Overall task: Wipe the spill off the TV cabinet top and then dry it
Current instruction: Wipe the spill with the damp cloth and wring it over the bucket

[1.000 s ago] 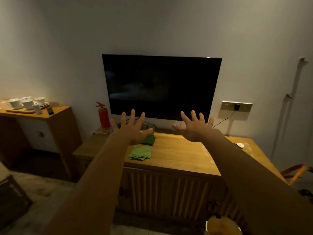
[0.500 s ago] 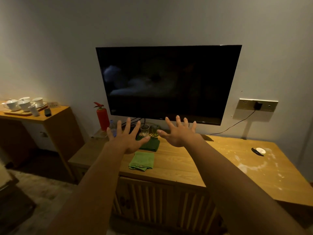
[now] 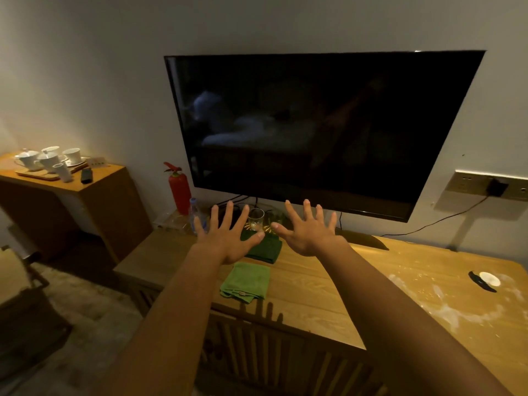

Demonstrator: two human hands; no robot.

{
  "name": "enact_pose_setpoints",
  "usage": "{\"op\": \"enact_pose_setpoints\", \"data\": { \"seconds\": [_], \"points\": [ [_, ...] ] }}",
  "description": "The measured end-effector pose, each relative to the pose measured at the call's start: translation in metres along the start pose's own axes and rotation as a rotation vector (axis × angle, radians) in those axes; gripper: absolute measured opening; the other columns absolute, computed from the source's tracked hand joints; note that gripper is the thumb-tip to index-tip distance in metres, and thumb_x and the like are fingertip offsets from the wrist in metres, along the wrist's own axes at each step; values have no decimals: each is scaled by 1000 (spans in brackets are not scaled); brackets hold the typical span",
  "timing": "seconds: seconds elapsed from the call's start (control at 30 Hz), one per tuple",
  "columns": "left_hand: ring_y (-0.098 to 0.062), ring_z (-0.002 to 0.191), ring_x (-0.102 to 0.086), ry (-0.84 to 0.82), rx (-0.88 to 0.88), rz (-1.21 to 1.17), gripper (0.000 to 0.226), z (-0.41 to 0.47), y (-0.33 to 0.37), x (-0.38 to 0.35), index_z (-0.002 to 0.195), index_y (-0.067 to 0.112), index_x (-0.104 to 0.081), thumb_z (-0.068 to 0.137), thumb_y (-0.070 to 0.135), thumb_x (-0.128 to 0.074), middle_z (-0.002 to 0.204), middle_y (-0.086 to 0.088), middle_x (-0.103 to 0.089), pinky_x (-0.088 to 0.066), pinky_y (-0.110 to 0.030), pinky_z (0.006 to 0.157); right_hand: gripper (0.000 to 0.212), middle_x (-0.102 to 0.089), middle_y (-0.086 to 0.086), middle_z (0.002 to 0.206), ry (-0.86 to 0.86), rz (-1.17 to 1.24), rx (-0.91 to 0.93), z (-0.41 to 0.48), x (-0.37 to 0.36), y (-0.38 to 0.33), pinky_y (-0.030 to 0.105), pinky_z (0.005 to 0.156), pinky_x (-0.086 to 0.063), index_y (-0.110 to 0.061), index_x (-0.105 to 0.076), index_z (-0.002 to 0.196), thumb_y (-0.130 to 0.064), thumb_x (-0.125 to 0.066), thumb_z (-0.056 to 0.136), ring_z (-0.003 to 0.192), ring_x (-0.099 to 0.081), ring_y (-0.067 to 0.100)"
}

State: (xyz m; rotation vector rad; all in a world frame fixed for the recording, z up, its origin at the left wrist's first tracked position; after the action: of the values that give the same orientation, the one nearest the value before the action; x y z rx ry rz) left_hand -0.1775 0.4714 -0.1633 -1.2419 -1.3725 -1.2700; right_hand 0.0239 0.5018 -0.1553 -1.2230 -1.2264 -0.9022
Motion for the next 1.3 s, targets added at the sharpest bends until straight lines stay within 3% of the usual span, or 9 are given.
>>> {"op": "enact_pose_setpoints", "data": {
  "seconds": [0.33,0.47,0.63,0.77,0.87,0.93,1.03,1.2,1.3],
  "points": [
    [-28,144,29,-98,-45,-21,80,99,-39,-44,145,45,26,85,80,-13,157,3,32,12,-67,110,84,14,8,163,-107,14,-70,97,-73,15,65,110,13,-41,10,152,-83,-12,83,148,13,38],
    [-26,148,20,-73,-86,-41,81,148,-63,-72,147,42,24,87,78,-16,161,3,24,5,-66,112,83,3,8,164,-183,3,-101,139,-103,10,65,112,9,-37,4,154,-80,-17,86,149,4,37],
    [-26,150,9,-103,-109,-32,83,206,-98,-122,149,38,18,84,80,-12,163,3,15,-5,-65,113,86,-3,10,164,-300,-13,-137,185,-147,1,64,115,5,-31,0,155,-74,-33,89,149,-2,38],
    [-30,150,4,-166,-117,-69,83,243,-120,-159,154,29,5,91,71,-28,164,0,12,-14,-61,114,82,-15,12,162,-345,35,-148,217,-184,-7,63,116,-2,-26,-7,156,-63,-44,92,148,-12,38],
    [-32,149,5,-253,-135,-135,79,262,-131,-184,155,29,-6,93,58,-45,163,0,13,-14,-58,118,71,-37,11,152,-335,91,-128,237,-209,-15,53,113,-29,-22,-26,150,-49,-55,92,137,-37,36],
    [-31,149,5,-315,-161,-145,77,270,-133,-201,155,28,-11,94,46,-54,163,0,15,-13,-57,119,55,-53,11,134,-296,118,-116,247,-223,-19,41,97,-46,-18,-42,139,-37,-61,91,121,-51,32],
    [-28,150,-3,-340,-226,-61,74,283,-130,-220,155,23,-16,95,33,-58,164,-2,9,-23,-52,118,35,-56,9,115,-291,113,-103,258,-247,-21,35,81,-45,-16,-54,122,-27,-63,90,108,-54,30],
    [-21,145,-25,-347,-287,-165,77,302,-123,-251,154,24,-18,91,6,-58,161,0,-23,-30,-42,116,43,-55,9,118,-361,86,-162,276,-286,-18,38,86,-47,-16,-53,127,-18,-64,86,110,-51,30],
    [-20,143,-30,-349,-330,-194,77,311,-123,-272,154,25,-20,90,-1,-55,159,-1,-28,-32,-38,115,48,-56,10,121,-422,61,-177,281,-306,-16,40,88,-48,-17,-51,130,-16,-65,84,112,-52,31]
  ]
}}
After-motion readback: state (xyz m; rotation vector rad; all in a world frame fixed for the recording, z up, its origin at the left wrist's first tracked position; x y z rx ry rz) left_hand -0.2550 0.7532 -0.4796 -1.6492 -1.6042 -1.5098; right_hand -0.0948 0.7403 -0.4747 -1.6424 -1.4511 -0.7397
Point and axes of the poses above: each hand's wrist, its own z-axis towards the middle knuckle, its own x-axis out of the back of the hand, y = z × x, the point moved 7 cm from there along z, towards the middle knuckle
